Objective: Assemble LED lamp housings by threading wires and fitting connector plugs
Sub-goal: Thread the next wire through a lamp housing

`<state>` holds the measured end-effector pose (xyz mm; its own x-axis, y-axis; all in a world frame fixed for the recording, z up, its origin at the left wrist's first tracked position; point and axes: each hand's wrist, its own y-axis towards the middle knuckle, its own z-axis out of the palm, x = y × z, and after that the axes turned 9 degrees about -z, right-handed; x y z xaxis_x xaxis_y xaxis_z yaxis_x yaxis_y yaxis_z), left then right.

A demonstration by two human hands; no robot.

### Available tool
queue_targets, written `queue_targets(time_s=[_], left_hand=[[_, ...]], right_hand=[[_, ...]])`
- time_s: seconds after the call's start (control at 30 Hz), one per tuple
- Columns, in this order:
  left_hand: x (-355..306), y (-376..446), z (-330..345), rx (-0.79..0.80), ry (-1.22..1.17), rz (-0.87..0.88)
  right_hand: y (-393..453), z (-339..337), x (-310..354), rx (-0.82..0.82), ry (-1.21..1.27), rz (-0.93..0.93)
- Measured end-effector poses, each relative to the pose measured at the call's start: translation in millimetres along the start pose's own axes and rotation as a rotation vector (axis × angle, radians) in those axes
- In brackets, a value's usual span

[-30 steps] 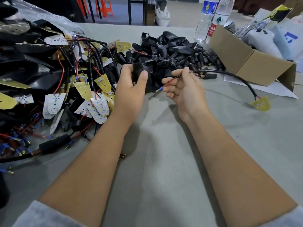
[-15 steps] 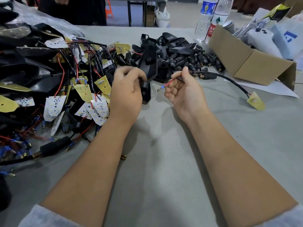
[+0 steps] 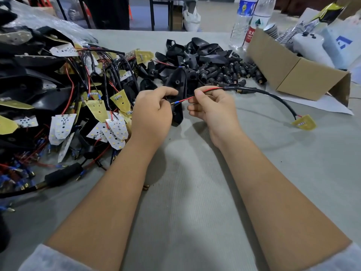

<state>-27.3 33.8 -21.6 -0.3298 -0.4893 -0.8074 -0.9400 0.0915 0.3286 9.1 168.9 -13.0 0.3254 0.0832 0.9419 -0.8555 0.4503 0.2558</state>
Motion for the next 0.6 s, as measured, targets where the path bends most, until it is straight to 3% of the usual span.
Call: queue_targets(time_s=[0.37,0.6], left_hand=[[-3.7,-3.5,-0.7,-0.023,-0.056,0.121],[-2.0,-3.2,-0.3,0.023,-0.108,0.162]], right_hand=[[-4.1,-0.3,4.8,0.043,-0.037,0.007],[-8.4,3.9,4.7,0.168,-0.200,-0.086]])
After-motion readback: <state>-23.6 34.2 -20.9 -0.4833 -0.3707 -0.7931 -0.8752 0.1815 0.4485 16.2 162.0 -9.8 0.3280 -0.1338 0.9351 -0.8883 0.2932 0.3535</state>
